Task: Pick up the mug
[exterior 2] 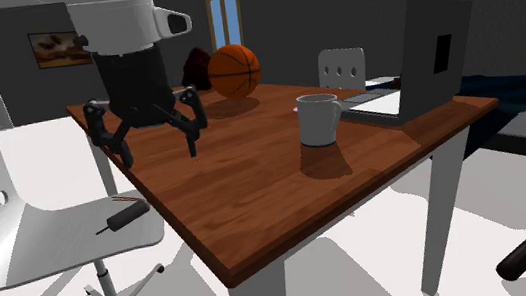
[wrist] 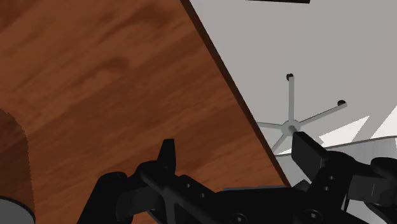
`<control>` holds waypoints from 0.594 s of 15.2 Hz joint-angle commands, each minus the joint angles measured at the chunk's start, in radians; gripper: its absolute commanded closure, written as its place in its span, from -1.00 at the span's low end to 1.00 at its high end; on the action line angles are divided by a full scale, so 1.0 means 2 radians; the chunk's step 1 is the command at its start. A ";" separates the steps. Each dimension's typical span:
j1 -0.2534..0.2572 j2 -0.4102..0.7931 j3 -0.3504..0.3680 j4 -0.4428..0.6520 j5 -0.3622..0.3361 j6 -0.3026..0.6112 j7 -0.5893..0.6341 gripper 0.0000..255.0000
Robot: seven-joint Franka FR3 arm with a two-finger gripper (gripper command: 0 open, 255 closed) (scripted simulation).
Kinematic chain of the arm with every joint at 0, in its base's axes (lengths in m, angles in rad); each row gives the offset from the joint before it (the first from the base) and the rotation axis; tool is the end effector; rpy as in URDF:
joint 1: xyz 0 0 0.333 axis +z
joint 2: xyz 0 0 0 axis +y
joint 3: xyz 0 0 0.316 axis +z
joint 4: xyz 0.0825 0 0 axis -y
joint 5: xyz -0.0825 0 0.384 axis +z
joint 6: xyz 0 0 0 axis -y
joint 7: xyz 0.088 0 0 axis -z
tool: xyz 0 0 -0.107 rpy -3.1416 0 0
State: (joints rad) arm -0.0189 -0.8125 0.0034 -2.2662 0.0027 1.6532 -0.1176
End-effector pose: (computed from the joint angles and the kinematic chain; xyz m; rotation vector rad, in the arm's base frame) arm 0.3065 -0.0040 0.6496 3.1090 0.1577 0.3109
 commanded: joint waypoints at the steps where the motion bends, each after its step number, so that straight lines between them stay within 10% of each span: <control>1: 0.000 0.000 0.000 0.000 0.000 0.000 0.000 -1.00; 9: -0.018 0.137 -0.058 0.121 -0.032 -0.013 -0.062 -1.00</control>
State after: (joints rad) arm -0.0511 -0.5727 -0.0993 -2.0533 -0.0550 1.6284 -0.2263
